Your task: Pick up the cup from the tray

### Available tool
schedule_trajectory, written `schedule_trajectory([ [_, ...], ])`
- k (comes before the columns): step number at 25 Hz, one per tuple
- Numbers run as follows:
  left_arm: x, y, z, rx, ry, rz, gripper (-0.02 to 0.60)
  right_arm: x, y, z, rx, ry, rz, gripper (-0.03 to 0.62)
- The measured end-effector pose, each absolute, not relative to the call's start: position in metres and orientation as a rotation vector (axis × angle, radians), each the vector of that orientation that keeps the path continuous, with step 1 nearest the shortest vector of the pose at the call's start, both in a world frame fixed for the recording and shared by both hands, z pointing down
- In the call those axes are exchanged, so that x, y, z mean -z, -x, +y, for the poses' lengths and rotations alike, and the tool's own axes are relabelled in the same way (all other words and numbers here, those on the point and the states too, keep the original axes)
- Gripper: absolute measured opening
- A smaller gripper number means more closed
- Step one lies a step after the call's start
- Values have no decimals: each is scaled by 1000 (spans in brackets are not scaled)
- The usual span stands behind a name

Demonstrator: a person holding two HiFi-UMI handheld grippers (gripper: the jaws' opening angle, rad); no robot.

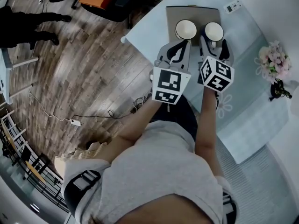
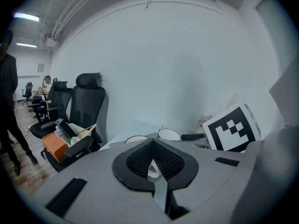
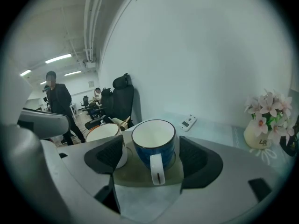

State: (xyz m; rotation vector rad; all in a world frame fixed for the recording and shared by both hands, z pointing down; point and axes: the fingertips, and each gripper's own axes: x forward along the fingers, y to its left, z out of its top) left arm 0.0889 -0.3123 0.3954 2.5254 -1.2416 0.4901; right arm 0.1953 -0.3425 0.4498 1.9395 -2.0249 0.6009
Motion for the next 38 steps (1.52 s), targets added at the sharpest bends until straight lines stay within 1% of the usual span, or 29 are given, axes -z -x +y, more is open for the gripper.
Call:
schedule_trajectory([
  [7,-402,-88,-321,-510,-2504,-1263,5,-468,-196,-363,-604,-1890,-2015,339],
  [23,-408,-84,-330,-523,-2469,-1283,5,-473,-197,-384,-549,-1880,-2028,345],
  [32,-402,-79,-331,-518,-2475,-1295,5,-468,-195,-382,-515,-1906,-2054,345],
  [38,-391,-89,-326,-495,-2518,-1261,5,-444,-203,-371,-492,-1981,-2053,345],
])
